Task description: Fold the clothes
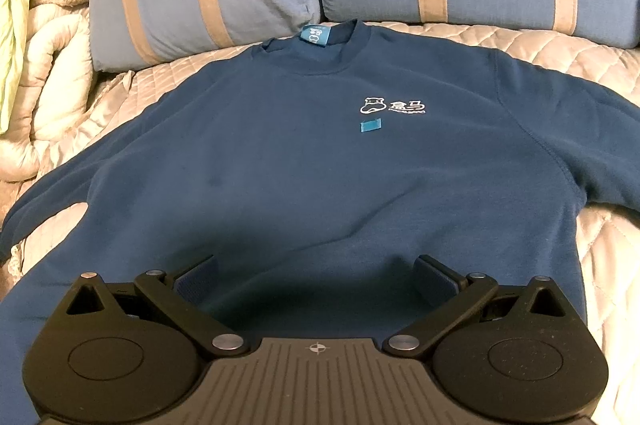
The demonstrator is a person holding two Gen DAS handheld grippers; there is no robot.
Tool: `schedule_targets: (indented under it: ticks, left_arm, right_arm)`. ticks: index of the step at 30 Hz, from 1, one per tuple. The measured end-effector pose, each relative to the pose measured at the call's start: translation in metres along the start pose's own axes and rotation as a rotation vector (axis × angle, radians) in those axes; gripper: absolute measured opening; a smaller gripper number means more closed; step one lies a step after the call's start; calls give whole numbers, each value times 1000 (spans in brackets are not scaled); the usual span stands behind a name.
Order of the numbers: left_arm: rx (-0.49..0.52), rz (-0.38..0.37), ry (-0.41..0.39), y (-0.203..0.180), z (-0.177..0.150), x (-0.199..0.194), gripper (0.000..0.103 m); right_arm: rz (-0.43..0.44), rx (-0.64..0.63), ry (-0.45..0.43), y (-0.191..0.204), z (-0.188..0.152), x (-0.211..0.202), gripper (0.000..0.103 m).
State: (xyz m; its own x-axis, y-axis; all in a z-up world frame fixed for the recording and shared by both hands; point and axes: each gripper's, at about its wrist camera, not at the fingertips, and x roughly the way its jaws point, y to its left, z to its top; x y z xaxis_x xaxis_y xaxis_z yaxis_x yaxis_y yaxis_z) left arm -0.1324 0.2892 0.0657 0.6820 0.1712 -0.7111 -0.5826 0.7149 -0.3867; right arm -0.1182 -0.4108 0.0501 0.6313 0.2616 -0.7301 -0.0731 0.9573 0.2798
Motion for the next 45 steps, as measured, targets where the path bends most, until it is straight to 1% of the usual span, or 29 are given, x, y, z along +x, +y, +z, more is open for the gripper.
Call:
schedule_targets:
  ticks: [4,6,9,13,16,20,22,25,26,27,28,29,30,32,34,37,41,45]
  left_arm:
    - [11,2,19,0,2,16,40]
    - [19,18,32,0,5,24,3]
    - [21,32,27,1,14,24,3]
    - [80,58,-8,-10,28,32,3]
    - [94,66,-11,-15,37,42,3]
    - [104,70,-16,-19,39,58,3]
    - [111,67,-27,-21,37,65,4]
    - [96,43,-43,-21,38,64,9]
    - [84,28,-46,-20,39,63,20]
    - [62,7,-51,-17,40,59,34]
    - [38,-17,-63,-14,39,51,38]
    - [21,-39,-82,-11,37,43,46]
    - [9,-55,-97,-9,35,34,50]
    - [-1,-83,-120,-4,28,12,53]
    - [-19,-113,-138,4,17,-8,53]
    - [-85,-173,-141,24,-3,-29,53]
    - [-257,-282,-84,50,-29,-27,53]
    - [-324,-328,-48,59,-43,-4,52]
  right_arm:
    - [-1,-2,7,0,0,1,103]
    - [-3,-2,9,0,0,1,103]
    - [-7,-2,10,0,0,2,103]
    - [-14,-3,17,1,0,3,103]
    - [-20,-5,24,2,1,5,103]
    - [-28,-3,29,2,1,6,103]
    - [-31,-4,29,3,1,6,103]
    - [-34,-6,29,4,1,6,103]
    - [-35,-6,29,4,1,6,103]
    - [-36,-7,29,4,1,6,103]
    - [-37,-7,29,4,1,6,103]
    - [-39,-8,29,4,1,6,103]
    - [-40,-9,29,5,1,6,103]
    - [-42,-10,29,5,1,6,103]
    - [-44,-11,29,6,1,7,103]
    - [-41,-13,31,6,1,7,103]
    - [-40,-21,36,6,2,8,103]
    - [-44,-28,36,8,1,7,103]
